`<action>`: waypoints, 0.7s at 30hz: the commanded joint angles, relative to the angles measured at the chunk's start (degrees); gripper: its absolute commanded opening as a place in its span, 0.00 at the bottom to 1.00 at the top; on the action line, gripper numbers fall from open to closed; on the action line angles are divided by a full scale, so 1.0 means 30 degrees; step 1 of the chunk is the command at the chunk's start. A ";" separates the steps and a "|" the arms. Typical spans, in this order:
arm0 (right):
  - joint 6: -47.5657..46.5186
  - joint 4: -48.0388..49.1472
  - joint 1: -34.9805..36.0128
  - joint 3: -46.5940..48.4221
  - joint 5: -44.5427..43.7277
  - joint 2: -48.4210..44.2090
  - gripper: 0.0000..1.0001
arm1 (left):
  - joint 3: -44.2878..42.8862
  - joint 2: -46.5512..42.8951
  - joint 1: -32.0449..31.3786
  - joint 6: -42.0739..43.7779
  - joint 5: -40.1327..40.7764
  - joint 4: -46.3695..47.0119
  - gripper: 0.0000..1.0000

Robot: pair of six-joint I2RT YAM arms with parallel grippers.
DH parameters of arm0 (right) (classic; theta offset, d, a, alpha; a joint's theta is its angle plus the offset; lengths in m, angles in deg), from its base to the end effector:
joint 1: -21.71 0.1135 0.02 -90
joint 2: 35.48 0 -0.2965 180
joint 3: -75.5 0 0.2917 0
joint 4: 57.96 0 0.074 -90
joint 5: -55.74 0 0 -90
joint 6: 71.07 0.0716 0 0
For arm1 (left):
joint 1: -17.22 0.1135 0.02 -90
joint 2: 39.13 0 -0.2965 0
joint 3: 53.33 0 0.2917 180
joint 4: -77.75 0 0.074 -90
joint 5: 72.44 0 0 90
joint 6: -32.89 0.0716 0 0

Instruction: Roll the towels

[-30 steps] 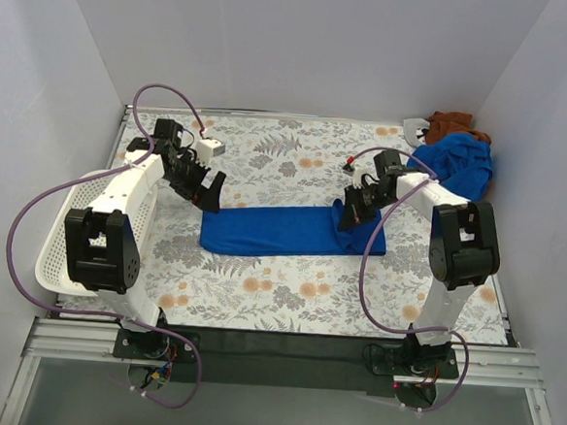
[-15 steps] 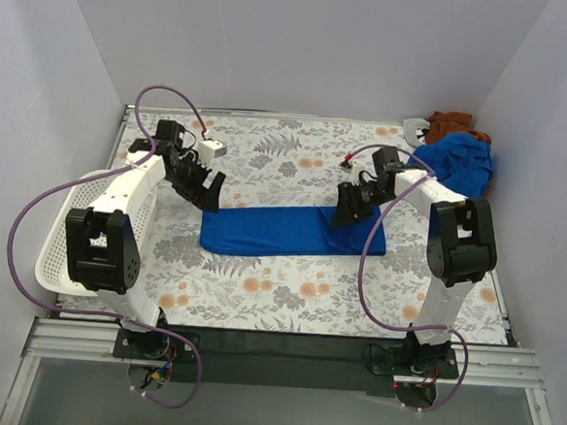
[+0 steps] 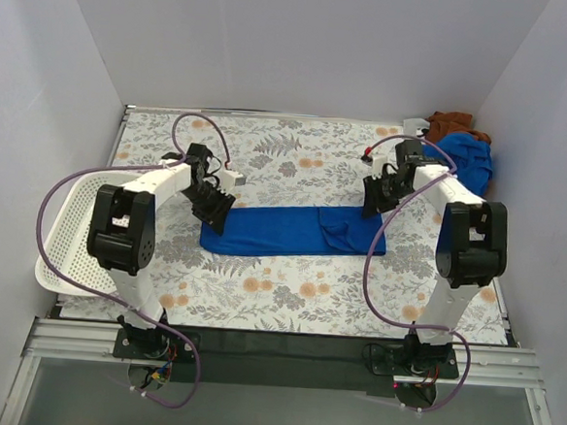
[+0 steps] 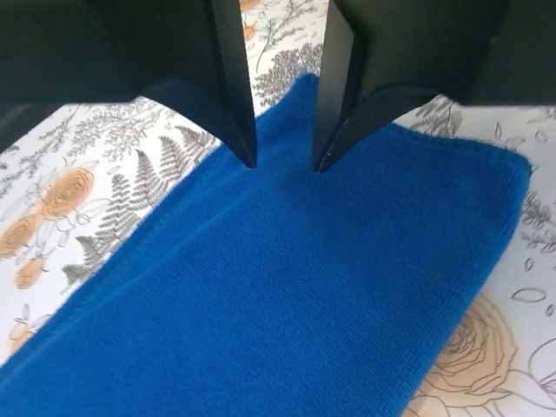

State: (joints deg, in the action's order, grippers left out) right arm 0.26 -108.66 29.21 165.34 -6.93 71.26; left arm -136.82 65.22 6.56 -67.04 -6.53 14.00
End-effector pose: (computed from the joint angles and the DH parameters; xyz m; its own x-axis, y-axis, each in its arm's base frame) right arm 0.4289 0.0896 0.1854 -0.7758 -0.3890 -0.4969 -0.5676 0.7742 0.2801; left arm 0.3672 -0.0989 0.1581 -0.9994 0.0279 -0.0225 0.0347 0.9085 -0.4165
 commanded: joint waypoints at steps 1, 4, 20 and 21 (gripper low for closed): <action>-0.1097 -0.0505 0.0105 -0.0824 -0.1257 0.0718 0.18 | -0.0151 0.0716 -0.0374 -0.0321 0.0854 0.0388 0.29; -0.1273 -0.0505 0.0192 -0.1848 -0.1318 0.0924 0.17 | -0.0941 0.2063 -0.0374 -0.0409 0.1556 0.0476 0.21; -0.0427 -0.1764 0.6989 -0.3875 0.7053 -0.1272 0.25 | -2.0292 1.3168 -0.0403 0.1875 -0.0286 -0.2912 0.46; -0.0222 -0.1735 0.6845 -0.3437 0.7119 -0.1476 0.26 | -2.1903 1.3464 -0.0403 0.1905 -0.0375 -0.3241 0.53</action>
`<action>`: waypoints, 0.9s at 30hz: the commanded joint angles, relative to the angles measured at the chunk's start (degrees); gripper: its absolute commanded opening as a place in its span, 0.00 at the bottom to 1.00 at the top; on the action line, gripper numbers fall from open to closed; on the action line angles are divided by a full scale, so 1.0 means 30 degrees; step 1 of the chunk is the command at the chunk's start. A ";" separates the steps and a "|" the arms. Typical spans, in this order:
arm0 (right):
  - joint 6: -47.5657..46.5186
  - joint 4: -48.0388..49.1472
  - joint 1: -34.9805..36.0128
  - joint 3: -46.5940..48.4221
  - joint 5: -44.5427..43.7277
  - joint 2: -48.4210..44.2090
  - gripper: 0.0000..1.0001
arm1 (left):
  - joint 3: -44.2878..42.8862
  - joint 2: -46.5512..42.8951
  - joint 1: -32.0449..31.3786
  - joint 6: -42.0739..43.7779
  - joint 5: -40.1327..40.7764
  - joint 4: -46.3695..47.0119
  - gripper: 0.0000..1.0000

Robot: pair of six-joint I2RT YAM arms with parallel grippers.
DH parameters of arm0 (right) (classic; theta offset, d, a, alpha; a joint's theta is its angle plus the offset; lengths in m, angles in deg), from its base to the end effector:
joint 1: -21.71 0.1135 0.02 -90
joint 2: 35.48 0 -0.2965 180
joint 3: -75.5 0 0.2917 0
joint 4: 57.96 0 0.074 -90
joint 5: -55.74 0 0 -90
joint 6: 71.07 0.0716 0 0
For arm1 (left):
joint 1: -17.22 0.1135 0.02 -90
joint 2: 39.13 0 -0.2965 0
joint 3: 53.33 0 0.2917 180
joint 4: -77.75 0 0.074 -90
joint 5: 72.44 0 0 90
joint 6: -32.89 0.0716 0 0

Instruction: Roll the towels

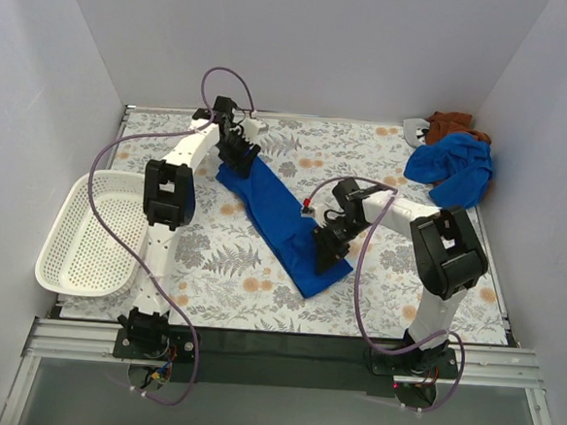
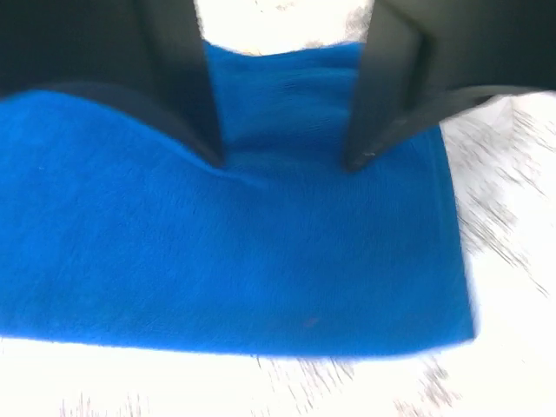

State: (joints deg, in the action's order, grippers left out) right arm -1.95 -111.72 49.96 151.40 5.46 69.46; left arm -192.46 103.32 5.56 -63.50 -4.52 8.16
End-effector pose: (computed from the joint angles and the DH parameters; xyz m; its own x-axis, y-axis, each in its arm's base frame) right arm 0.3022 0.2143 0.1303 -0.6616 -0.6667 -0.3431 -0.7176 0.4303 0.5477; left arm 0.5700 -0.1451 0.1432 -0.9632 0.0935 -0.2521 0.1894 0.9012 -0.3898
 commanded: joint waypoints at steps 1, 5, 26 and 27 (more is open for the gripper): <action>0.0719 -0.0860 -0.0216 0.1534 0.2960 -0.0996 0.26 | -0.3370 0.0391 -0.0068 0.0783 -0.1104 -0.1386 0.57; 0.0692 -0.0832 -0.1504 0.2240 0.2231 -0.2108 0.28 | 0.1687 -0.3530 -0.0010 0.1164 0.0474 0.1501 0.63; 0.0925 0.1833 -0.0893 -0.0892 -0.0355 0.0555 0.23 | 0.8088 -0.4509 -0.0067 -0.2059 -0.1688 0.4443 0.34; 0.1129 0.2182 -0.0456 -0.1097 -0.0119 0.0526 0.23 | 0.7186 -0.4071 -0.0126 -0.1971 -0.1807 0.4443 0.34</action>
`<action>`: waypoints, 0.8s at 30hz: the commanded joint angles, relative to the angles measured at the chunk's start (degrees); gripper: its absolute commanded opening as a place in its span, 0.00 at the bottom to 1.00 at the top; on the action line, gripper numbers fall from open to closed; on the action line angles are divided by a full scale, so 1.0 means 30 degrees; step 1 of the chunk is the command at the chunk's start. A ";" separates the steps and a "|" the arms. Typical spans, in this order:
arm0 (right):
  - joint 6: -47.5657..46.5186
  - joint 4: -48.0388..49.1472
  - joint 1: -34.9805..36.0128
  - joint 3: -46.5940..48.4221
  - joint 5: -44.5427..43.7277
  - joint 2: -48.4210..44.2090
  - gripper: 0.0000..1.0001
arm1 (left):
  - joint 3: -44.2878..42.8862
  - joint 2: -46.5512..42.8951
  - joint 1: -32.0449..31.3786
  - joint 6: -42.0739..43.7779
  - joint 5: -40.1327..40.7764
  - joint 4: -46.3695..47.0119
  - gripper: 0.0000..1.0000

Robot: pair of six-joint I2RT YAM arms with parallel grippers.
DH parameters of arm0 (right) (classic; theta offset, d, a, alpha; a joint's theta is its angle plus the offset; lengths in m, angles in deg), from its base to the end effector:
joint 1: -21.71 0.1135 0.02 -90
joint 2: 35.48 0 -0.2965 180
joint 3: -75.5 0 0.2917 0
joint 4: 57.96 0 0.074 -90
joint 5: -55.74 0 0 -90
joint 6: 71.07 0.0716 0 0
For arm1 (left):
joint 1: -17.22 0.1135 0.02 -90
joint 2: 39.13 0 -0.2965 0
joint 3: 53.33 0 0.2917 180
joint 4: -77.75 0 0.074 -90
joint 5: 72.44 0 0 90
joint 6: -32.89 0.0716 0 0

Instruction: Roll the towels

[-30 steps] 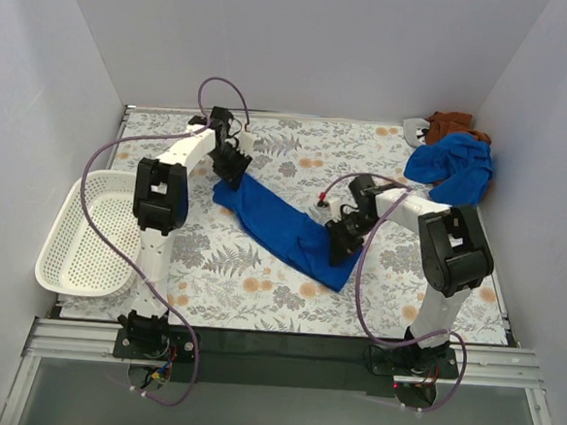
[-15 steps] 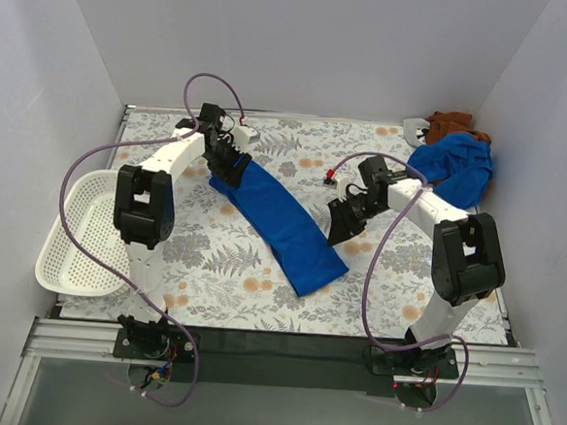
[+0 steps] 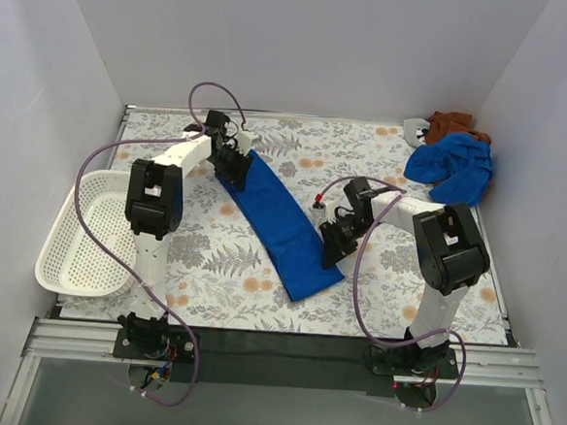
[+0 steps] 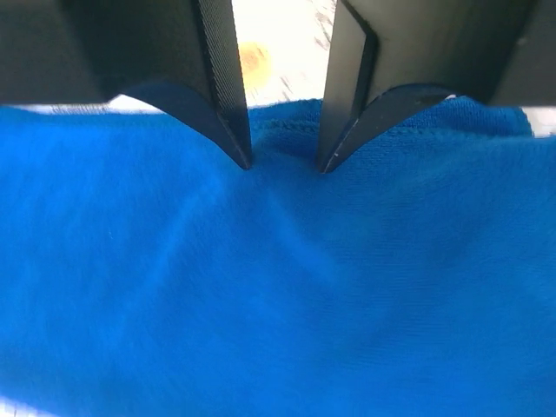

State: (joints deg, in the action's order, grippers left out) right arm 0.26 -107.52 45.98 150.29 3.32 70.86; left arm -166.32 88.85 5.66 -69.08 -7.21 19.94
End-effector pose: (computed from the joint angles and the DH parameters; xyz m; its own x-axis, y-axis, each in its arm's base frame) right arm 0.3214 0.1928 0.1162 -0.7215 -0.6036 -0.3393 -0.6783 0.5177 0.5214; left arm 0.5087 -0.1347 0.1390 -0.9785 0.0079 -0.2063 0.1026 0.8857 -0.4529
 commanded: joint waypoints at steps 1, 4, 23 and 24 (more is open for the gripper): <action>0.0802 0.0990 0.1135 -0.0931 0.0829 0.0060 0.24 | -0.2001 0.1482 -0.0221 0.0061 -0.1028 0.0487 0.33; 0.1419 0.1693 0.2278 -0.1197 0.1650 0.0147 0.26 | -0.4337 0.2745 -0.0806 0.0706 -0.1116 0.0370 0.33; 0.4554 0.4008 0.1931 -0.0172 0.1883 -0.5748 0.46 | -0.0792 -0.5499 -0.1365 0.0619 -0.4077 0.4582 0.81; 0.4730 0.4299 0.1842 -0.0026 0.2118 -0.5451 0.45 | 0.2154 -0.6644 -0.1364 0.0794 -0.4163 0.5052 0.81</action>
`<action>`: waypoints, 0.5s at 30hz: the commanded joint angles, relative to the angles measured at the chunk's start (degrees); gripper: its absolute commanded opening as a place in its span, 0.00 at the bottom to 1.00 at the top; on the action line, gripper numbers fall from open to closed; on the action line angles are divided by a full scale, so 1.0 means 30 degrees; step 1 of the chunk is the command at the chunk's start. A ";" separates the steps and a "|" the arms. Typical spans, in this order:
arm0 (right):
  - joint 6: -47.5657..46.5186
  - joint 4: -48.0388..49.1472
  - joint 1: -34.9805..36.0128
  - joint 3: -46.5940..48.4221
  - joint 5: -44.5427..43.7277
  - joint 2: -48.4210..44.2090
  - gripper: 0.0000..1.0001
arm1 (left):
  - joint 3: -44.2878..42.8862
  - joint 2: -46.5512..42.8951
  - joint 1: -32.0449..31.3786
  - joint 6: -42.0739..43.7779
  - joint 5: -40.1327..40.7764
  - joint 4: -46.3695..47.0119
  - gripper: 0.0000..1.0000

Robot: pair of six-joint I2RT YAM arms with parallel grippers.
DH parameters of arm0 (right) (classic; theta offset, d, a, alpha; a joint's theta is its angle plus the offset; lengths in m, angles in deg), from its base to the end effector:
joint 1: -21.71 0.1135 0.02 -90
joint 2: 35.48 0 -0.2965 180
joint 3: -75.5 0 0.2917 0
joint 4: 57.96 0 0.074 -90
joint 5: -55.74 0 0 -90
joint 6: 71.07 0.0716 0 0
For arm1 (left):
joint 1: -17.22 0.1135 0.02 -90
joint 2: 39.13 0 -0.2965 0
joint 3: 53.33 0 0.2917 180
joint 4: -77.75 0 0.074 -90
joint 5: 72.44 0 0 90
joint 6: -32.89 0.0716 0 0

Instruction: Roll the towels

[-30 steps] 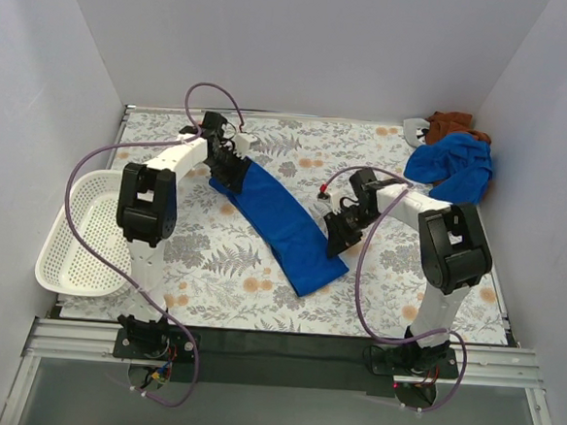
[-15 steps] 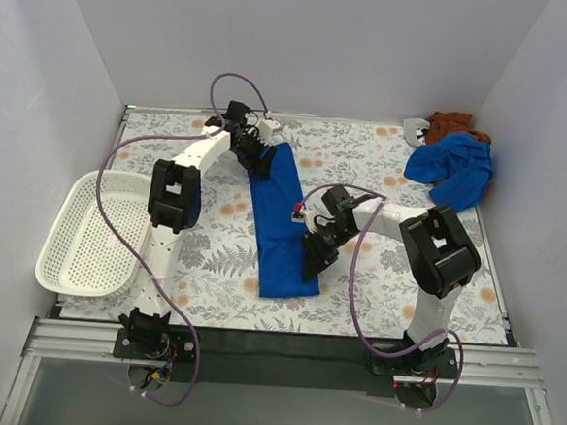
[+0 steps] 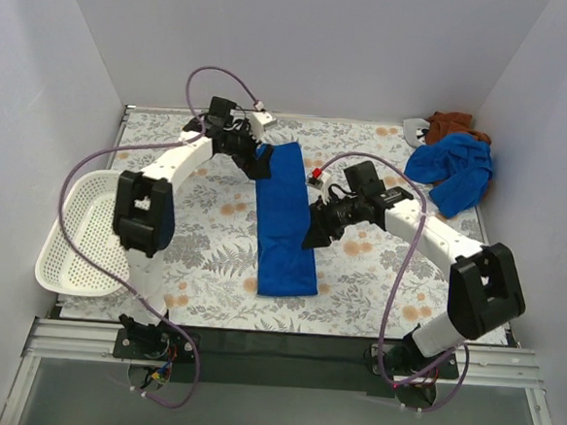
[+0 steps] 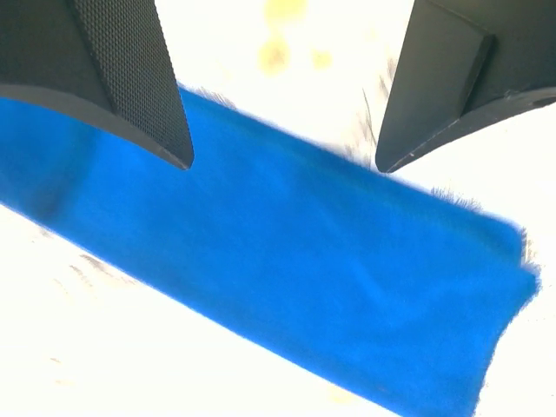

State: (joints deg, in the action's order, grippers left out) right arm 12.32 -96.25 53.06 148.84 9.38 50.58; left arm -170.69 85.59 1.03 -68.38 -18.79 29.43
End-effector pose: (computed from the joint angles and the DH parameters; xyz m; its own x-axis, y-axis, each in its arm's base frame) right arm 0.2846 0.2312 0.2473 -0.5733 -0.4468 -0.6867 -0.8188 0.3430 0.4604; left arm 0.5187 -0.1948 0.2111 -0.8845 0.0929 -0.4573 0.3800 0.7122 -0.5903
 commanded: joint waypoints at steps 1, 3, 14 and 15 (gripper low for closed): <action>0.0855 0.0688 -0.0578 0.0543 0.0306 0.1603 0.44 | 0.5265 -0.6643 0.0122 0.0823 -0.0389 0.2504 0.81; 0.0886 0.0777 -0.0549 0.0982 0.0513 0.2453 0.43 | 0.9094 -0.9866 -0.0111 0.2402 -0.0303 0.2510 0.76; 0.1266 0.1977 -0.0490 0.1512 0.0341 0.6789 0.36 | 1.9781 -1.9134 -1.1324 0.8795 0.5203 0.0928 0.45; 0.1208 0.2095 -0.0490 0.1482 0.0192 0.6965 0.36 | 2.0044 -1.8960 -1.2088 0.8708 0.5496 0.1015 0.45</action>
State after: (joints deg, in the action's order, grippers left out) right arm 15.75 -91.92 51.40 152.23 10.38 69.84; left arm -113.10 29.05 -29.96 -46.15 -9.24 33.01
